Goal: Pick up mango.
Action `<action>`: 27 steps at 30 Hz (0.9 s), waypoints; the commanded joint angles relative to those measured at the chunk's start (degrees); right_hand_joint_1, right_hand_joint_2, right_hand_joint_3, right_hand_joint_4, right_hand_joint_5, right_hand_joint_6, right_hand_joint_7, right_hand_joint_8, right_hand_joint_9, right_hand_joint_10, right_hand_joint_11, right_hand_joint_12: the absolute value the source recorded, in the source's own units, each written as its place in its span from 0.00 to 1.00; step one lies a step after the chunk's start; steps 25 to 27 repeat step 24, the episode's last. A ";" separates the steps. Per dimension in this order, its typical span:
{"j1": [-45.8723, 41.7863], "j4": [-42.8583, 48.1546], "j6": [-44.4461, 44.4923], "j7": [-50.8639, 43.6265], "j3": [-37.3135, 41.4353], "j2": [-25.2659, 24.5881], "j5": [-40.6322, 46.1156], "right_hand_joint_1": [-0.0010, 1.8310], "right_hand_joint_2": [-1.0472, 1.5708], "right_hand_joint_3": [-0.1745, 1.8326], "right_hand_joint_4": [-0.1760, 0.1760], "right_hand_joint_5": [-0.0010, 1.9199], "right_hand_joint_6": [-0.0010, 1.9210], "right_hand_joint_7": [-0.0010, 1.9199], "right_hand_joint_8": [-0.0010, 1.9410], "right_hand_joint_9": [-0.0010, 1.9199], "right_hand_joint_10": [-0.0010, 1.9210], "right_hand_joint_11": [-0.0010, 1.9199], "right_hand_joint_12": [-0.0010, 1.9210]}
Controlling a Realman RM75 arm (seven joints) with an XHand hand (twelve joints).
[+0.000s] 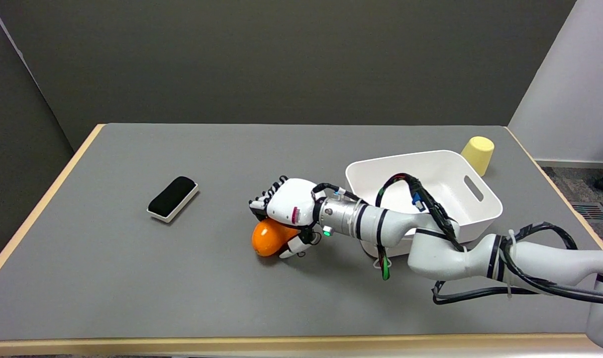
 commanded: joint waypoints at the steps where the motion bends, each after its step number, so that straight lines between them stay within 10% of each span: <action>1: -0.76 9.82 2.29 -6.33 13.14 0.96 -0.29 0.66 0.84 0.19 0.02 0.29 0.77 0.45 0.71 0.40 0.68 0.32 0.86; 17: -21.74 22.73 12.63 -16.19 52.07 2.15 7.31 0.66 0.85 0.17 0.00 0.29 0.77 0.46 0.70 0.41 0.67 0.32 0.85; 27: -40.98 20.26 26.86 -26.40 60.37 -1.22 18.31 0.66 0.84 0.19 0.00 0.30 0.76 0.47 0.69 0.41 0.68 0.32 0.85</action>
